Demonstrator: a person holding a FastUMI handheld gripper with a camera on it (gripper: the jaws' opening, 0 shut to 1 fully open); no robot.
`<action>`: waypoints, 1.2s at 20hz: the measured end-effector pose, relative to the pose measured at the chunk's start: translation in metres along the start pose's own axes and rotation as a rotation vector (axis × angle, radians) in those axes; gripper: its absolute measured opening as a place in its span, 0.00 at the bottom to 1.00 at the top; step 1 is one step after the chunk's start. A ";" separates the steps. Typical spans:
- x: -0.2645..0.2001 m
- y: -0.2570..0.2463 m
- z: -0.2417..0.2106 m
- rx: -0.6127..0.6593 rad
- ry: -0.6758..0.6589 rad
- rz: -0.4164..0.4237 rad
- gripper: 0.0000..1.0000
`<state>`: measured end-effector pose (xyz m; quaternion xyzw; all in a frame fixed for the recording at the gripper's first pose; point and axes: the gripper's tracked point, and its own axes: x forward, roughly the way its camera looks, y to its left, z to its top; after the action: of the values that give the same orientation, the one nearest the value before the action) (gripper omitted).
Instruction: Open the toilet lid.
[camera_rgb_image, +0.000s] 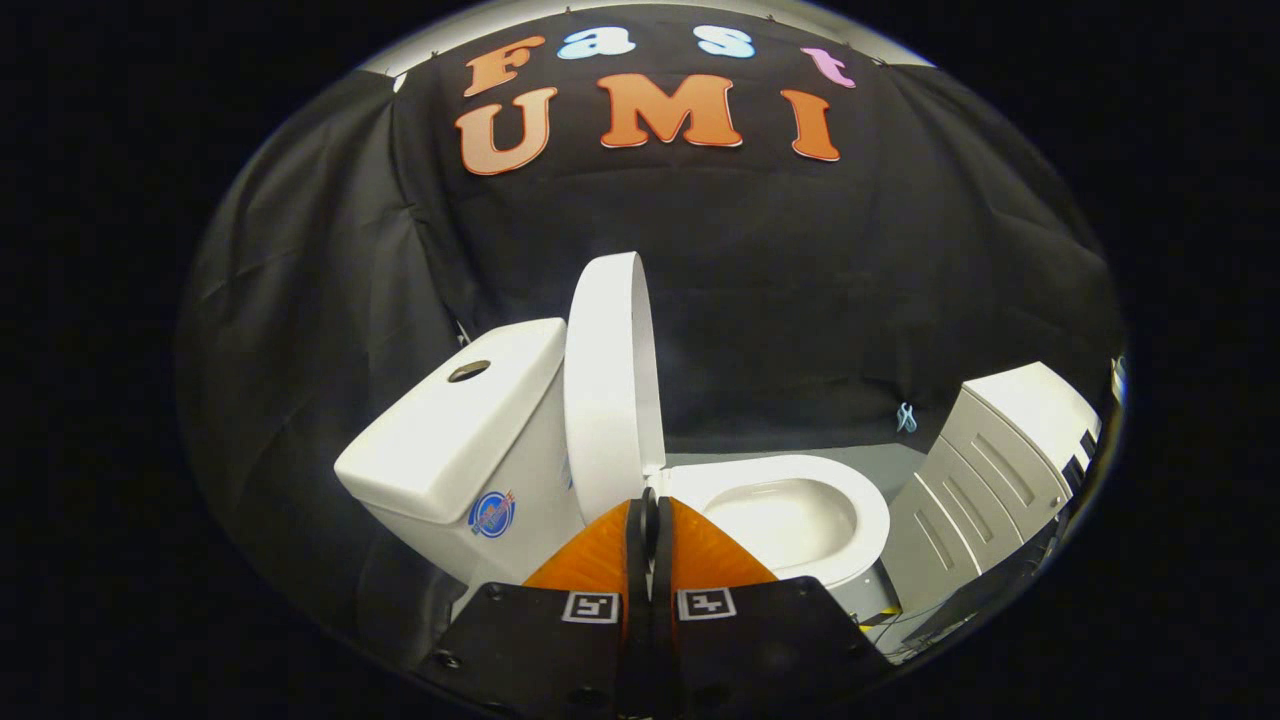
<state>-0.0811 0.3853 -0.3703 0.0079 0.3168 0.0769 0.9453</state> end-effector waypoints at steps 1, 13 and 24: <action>0.000 0.008 0.000 -0.017 -0.002 0.003 0.08; 0.003 0.067 -0.013 -0.131 -0.005 0.040 0.08; -0.030 0.052 0.040 -0.120 -0.147 0.085 0.35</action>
<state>-0.0880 0.4335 -0.3172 -0.0297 0.2409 0.1352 0.9606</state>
